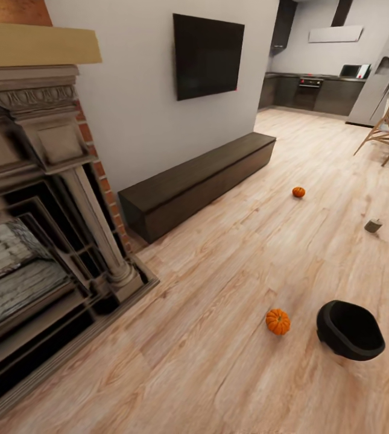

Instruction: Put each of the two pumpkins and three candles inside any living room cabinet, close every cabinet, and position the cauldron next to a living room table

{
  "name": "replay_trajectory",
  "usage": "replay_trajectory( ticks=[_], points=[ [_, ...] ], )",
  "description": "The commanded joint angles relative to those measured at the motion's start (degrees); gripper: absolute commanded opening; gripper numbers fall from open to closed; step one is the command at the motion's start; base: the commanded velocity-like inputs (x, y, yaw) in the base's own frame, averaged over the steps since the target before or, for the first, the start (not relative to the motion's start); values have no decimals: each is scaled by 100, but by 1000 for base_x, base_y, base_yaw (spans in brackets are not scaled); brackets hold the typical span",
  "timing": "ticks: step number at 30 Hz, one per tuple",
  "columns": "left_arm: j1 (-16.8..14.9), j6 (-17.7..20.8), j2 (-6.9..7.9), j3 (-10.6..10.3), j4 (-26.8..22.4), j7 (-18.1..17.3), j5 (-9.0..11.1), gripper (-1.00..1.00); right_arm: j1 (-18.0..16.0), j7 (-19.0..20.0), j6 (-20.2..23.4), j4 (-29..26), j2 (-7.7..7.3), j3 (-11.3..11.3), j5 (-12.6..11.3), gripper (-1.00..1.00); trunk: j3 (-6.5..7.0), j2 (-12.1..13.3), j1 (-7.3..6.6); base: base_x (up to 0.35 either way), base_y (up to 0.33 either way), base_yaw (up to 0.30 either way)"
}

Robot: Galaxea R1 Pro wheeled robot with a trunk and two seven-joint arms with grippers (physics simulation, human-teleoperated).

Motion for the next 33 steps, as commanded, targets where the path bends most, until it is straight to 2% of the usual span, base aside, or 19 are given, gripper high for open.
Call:
replay_trajectory(
  ticks=[1,33],
  points=[
    [2,-12,0,-2,-5,1,0,100,-7,5,-38,21,2,2,-38,100,-5,-2,0,0,0,-270],
    [2,-12,0,-2,-5,1,0,100,-6,13,-38,27,6,4,-39,100,-6,-2,0,0,0,-278]
  ],
)
